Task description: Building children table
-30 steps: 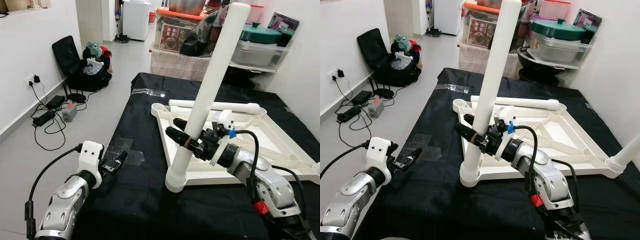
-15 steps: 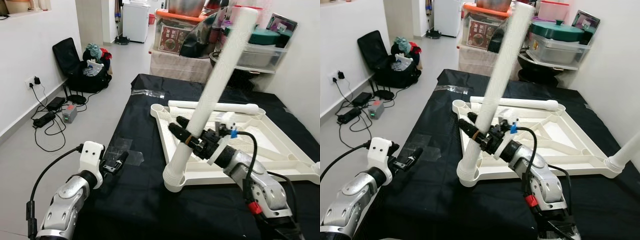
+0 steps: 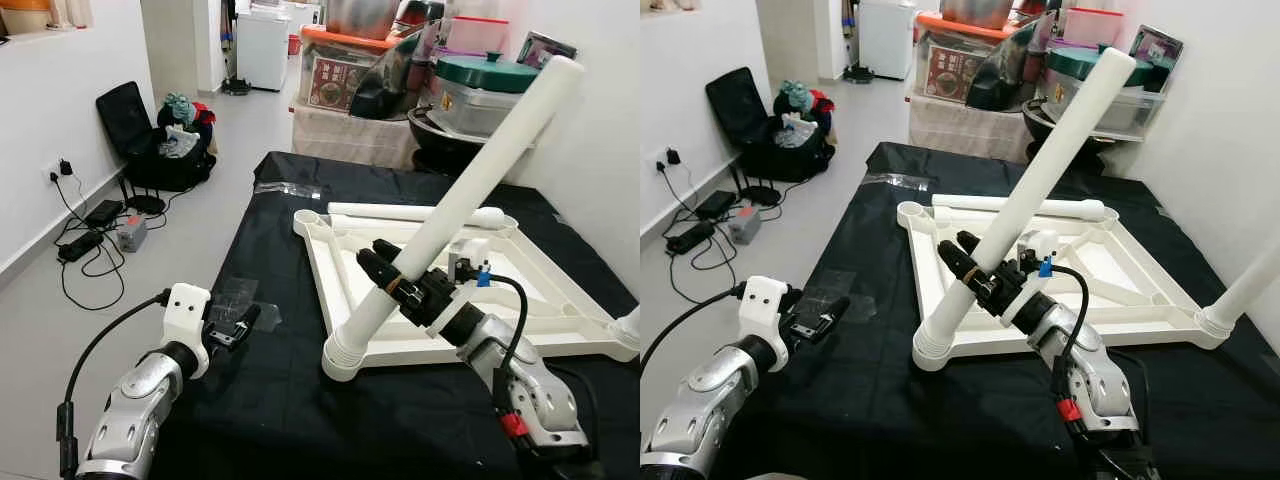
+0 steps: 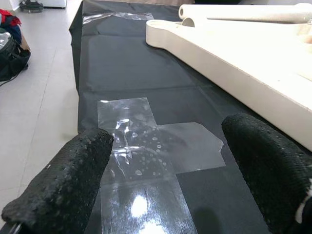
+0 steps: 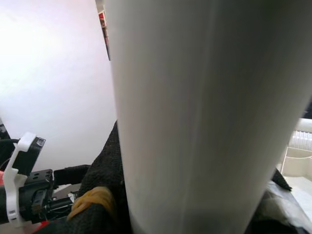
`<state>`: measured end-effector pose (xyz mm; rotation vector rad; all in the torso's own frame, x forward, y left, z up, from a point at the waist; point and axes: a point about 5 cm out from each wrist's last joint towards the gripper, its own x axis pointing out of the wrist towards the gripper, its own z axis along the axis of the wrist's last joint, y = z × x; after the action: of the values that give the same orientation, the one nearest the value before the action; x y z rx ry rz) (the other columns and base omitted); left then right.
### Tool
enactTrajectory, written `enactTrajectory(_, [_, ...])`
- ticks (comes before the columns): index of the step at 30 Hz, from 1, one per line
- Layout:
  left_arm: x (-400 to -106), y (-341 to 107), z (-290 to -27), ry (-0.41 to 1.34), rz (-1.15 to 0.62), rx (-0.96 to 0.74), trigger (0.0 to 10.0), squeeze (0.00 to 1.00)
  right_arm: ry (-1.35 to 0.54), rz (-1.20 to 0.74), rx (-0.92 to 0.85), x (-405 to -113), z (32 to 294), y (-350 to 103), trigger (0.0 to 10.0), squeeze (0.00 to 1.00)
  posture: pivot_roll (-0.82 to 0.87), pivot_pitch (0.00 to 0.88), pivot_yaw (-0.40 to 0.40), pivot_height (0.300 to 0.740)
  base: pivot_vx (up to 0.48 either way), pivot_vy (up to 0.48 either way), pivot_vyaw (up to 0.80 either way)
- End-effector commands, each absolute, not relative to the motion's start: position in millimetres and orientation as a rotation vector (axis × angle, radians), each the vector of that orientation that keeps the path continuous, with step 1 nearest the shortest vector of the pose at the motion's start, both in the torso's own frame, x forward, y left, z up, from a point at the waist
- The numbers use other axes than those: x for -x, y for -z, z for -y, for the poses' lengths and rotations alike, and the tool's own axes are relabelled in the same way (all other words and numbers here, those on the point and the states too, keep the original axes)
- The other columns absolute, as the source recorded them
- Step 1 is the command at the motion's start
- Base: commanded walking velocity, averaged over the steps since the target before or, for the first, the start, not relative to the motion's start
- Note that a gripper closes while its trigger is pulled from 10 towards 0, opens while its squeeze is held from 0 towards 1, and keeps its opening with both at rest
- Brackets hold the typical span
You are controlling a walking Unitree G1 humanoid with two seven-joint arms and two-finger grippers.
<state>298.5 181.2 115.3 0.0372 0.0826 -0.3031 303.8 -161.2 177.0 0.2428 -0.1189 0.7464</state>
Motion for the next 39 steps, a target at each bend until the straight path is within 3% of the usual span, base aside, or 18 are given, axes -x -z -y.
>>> enactTrajectory(1, [-297.5,-110.6,-178.7,0.317,-0.104,-0.031,10.0,0.00,-0.690,-0.077,-0.214,-300.0,167.0,-137.8,0.0,0.00,0.08,0.000,-0.113,0.740,0.000,0.000,0.00])
enactTrajectory(7, [-297.9,-111.2,-178.0,0.319,-0.101,-0.034,10.0,0.00,-0.711,-0.088,-0.113,-297.7,159.6,-133.6,0.0,0.00,0.08,0.000,-0.112,0.740,0.000,0.000,0.00])
enactTrajectory(14, [-299.0,-111.7,-175.6,0.324,-0.099,-0.029,10.0,0.00,-0.876,-0.104,-0.006,-296.0,141.2,-135.1,0.0,0.00,0.09,0.000,-0.125,0.740,0.000,0.000,0.00])
enactTrajectory(39, [-293.1,-106.1,-173.7,0.305,-0.106,-0.006,10.0,0.00,-1.040,-0.143,-0.008,-309.8,122.3,-142.4,0.0,0.00,0.11,0.000,-0.173,0.740,0.000,0.000,0.00])
